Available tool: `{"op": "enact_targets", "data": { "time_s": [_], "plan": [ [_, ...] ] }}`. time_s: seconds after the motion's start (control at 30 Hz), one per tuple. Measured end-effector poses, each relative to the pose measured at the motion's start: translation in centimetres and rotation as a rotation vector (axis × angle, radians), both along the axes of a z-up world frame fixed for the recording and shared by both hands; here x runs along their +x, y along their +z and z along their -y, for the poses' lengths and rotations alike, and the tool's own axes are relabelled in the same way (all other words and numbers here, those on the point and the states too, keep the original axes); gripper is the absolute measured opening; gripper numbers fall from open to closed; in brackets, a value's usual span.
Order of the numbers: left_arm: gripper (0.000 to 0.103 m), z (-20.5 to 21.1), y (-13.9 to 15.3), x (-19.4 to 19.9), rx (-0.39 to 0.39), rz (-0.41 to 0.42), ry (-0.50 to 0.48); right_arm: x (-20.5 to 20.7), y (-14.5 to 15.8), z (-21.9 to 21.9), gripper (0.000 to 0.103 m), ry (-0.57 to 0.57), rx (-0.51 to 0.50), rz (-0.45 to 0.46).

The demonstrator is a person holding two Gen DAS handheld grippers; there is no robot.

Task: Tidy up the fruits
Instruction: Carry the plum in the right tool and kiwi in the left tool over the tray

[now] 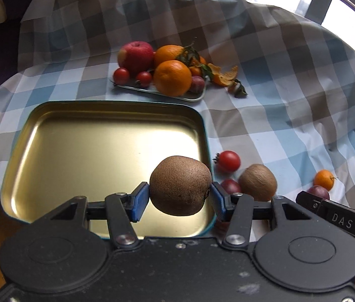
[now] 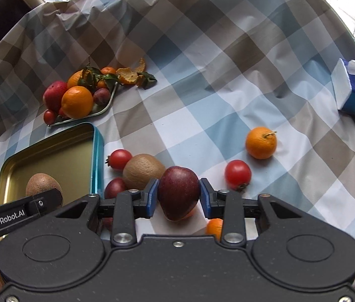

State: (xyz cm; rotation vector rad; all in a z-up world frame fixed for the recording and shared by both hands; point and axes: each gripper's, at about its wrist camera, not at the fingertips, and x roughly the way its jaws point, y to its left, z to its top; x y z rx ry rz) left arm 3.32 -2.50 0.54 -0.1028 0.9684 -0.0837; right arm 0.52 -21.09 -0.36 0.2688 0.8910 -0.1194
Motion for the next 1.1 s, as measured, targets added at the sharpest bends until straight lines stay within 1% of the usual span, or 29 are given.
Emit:
{"op": "enact_targets", "data": {
  "time_s": [0.1, 0.17, 0.27, 0.37, 0.57, 0.7, 0.9, 1.03, 1.1],
  "plan": [
    [0.053, -2.6, 0.5, 0.7, 0.016, -0.016, 0.073, 0.8, 0.3, -2.2, 0.045, 0.047, -0.001, 0.003],
    [0.053, -3.7, 0.9, 1.1, 0.042, -0.02, 0.097, 1.3, 0.6, -3.5, 0.045, 0.075, 0.007, 0.006],
    [0.053, -4.9, 1.1, 1.4, 0.071, -0.026, 0.11, 2.0, 0.8, -5.4, 0.045, 0.107, 0.011, 0.006],
    [0.053, -6.1, 1.0, 1.8, 0.093, -0.051, 0.115, 2.6, 0.8, -7.2, 0.045, 0.134, 0.0, -0.002],
    [0.053, -8.9, -0.5, 1.9, 0.117, -0.062, 0.142, 3.6, 0.4, -10.6, 0.045, 0.172, -0.084, -0.033],
    [0.053, -10.5, -1.8, 2.0, 0.107, -0.098, 0.163, 3.9, -0.1, -12.5, 0.045, 0.196, -0.145, -0.05],
    [0.053, -11.0, -2.0, 2.1, 0.129, -0.085, 0.167, 4.1, 0.0, -14.1, 0.045, 0.23, -0.162, -0.043],
    [0.054, -11.1, -2.2, 2.3, 0.118, -0.097, 0.17, 4.1, 0.1, -14.5, 0.045, 0.239, -0.166, -0.037],
    [0.054, -11.0, -2.3, 2.3, 0.128, -0.104, 0.171, 4.2, 0.2, -14.5, 0.045, 0.24, -0.161, -0.039]
  ]
}}
